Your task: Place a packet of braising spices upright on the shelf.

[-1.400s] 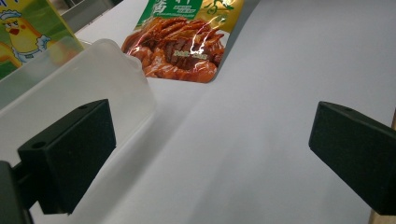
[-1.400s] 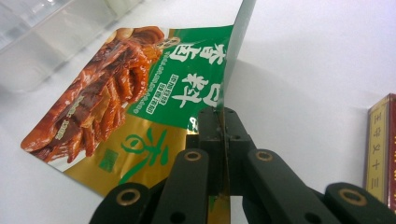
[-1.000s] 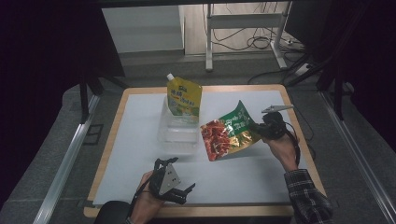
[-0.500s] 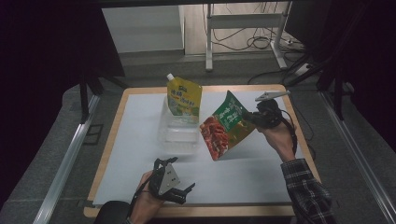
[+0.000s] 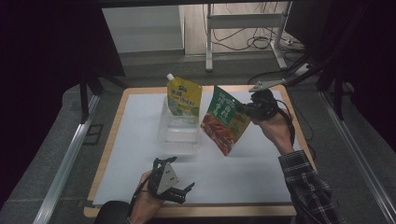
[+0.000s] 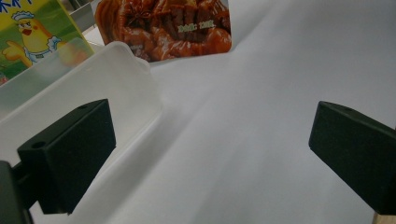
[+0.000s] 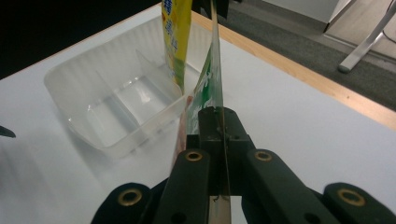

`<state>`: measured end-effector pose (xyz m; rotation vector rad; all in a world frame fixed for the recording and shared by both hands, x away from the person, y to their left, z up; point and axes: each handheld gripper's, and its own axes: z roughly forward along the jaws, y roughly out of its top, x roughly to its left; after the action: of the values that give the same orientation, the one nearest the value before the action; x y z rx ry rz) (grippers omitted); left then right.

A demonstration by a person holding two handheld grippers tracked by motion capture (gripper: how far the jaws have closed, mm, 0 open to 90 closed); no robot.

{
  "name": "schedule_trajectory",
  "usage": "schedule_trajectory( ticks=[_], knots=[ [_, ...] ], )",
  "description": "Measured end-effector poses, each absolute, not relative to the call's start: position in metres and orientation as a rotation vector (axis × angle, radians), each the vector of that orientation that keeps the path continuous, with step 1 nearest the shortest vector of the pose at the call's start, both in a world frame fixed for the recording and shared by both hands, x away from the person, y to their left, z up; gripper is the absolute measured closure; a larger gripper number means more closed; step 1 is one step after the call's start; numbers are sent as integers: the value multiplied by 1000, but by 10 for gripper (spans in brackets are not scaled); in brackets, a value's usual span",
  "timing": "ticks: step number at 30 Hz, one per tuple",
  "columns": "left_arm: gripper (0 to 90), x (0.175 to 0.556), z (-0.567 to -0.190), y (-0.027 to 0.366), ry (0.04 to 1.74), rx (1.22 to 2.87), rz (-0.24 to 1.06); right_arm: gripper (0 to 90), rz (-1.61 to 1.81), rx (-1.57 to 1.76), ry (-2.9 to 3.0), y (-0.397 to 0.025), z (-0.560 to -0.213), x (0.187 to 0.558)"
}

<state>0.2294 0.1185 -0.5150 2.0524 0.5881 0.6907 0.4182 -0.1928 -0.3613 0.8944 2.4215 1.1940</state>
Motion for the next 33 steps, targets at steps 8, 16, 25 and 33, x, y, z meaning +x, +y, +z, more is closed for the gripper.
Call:
schedule_trajectory(
  ticks=[8, 16, 25, 33],
  knots=[
    [3, 230, -514, 120, 595, 2042, 681, 890, 1168, 836, 2423, -189, -345, 416],
    [3, 230, -514, 119, 597, 2043, 676, 890, 1193, 830, 2407, -194, -334, 413],
    [1, 231, -515, 120, 601, 2041, 647, 890, 1256, 790, 2433, -195, -321, 406],
    [0, 231, -514, 121, 612, 2026, 623, 890, 1300, 749, 2457, -188, -313, 405]
  ],
)
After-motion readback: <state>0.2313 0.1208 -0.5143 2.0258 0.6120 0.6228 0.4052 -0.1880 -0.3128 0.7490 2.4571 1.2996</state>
